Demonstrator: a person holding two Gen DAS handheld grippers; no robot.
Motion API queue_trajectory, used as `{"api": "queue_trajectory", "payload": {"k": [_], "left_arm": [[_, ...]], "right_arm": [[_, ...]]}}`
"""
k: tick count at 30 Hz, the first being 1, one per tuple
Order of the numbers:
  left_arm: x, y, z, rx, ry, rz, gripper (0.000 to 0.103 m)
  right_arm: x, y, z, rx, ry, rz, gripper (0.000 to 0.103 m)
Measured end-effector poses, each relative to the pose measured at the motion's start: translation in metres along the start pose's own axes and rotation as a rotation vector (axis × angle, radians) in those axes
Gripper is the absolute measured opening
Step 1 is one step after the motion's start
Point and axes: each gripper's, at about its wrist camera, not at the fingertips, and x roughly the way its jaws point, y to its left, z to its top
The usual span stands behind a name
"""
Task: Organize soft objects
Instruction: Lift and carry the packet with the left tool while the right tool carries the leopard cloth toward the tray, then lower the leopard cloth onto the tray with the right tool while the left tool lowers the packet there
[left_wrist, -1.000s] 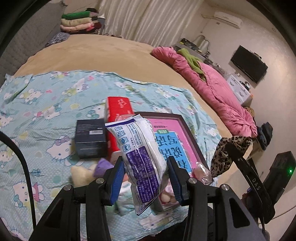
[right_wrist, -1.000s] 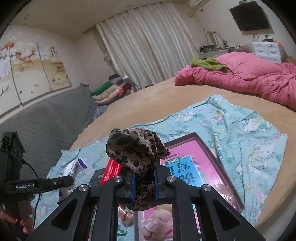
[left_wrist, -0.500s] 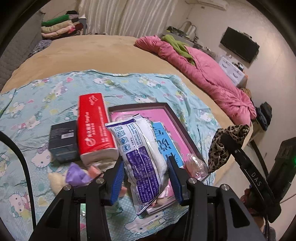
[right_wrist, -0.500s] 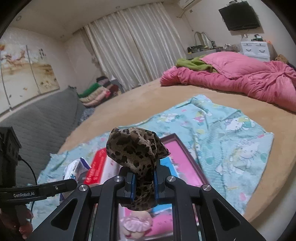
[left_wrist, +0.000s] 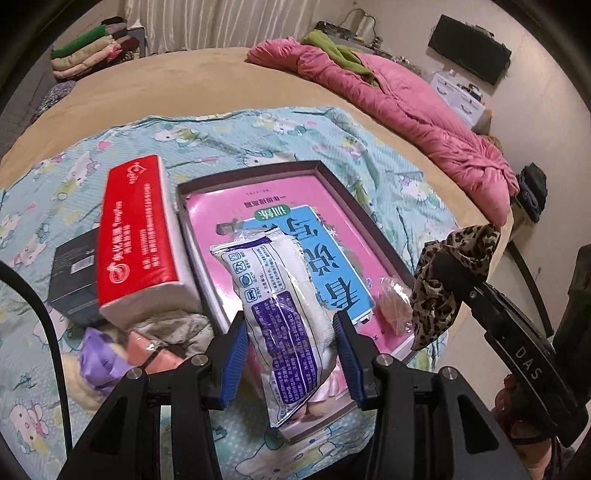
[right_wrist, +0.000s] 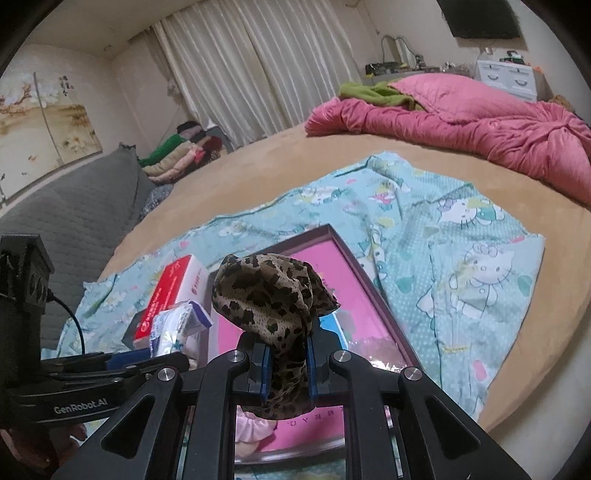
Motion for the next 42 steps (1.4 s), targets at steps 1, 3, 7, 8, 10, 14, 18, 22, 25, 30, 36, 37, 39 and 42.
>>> {"api": "queue_trajectory", "payload": {"k": [1,3,7,8,10,14,18,22,25,30,36,37,39,42], "left_arm": [[0.003,-0.001,0.0,0.004,0.003,-0.003,0.046],[0.009,-0.003,0.0,0.009,0.009,-0.003,0.046],[0.021,-0.007,0.0,0.013,0.027,-0.01,0.046],[0.023,-0.008,0.001,0.015,0.029,-0.009,0.046],[0.029,-0.008,0.0,0.021,0.037,0.0,0.046],[0.037,-0.007,0.0,0.024,0.047,0.023,0.046],[0.041,-0.006,-0.001,0.035,0.051,0.032,0.046],[0.044,-0.006,-0.001,0.037,0.054,0.022,0.046],[0.047,-0.006,-0.001,0.036,0.055,0.005,0.046],[0.051,-0.01,-0.001,0.04,0.059,-0.023,0.046],[0.052,-0.006,0.002,0.015,0.052,-0.036,0.046],[0.051,-0.005,0.003,0.012,0.048,-0.035,0.046],[0.051,-0.003,0.006,0.008,0.045,-0.03,0.046],[0.052,0.002,0.01,-0.011,0.046,-0.035,0.046]], "right_arm": [[0.002,-0.001,-0.001,0.001,0.005,0.0,0.015],[0.004,-0.003,-0.002,0.002,0.012,0.002,0.015],[0.009,-0.006,-0.003,-0.001,0.032,0.0,0.015],[0.01,-0.007,-0.004,0.0,0.04,-0.002,0.015],[0.014,-0.009,-0.005,0.001,0.056,-0.001,0.015],[0.023,-0.009,-0.009,-0.017,0.104,-0.001,0.015],[0.036,-0.004,-0.017,-0.045,0.168,-0.001,0.016],[0.05,0.0,-0.026,-0.07,0.223,-0.004,0.016],[0.056,0.001,-0.029,-0.087,0.244,-0.017,0.016],[0.061,-0.004,-0.032,-0.094,0.257,-0.069,0.017],[0.068,-0.014,-0.035,-0.068,0.271,-0.066,0.02],[0.07,-0.014,-0.036,-0.073,0.274,-0.067,0.022],[0.072,-0.012,-0.037,-0.083,0.28,-0.065,0.024],[0.073,-0.009,-0.039,-0.09,0.285,-0.052,0.029]]}}
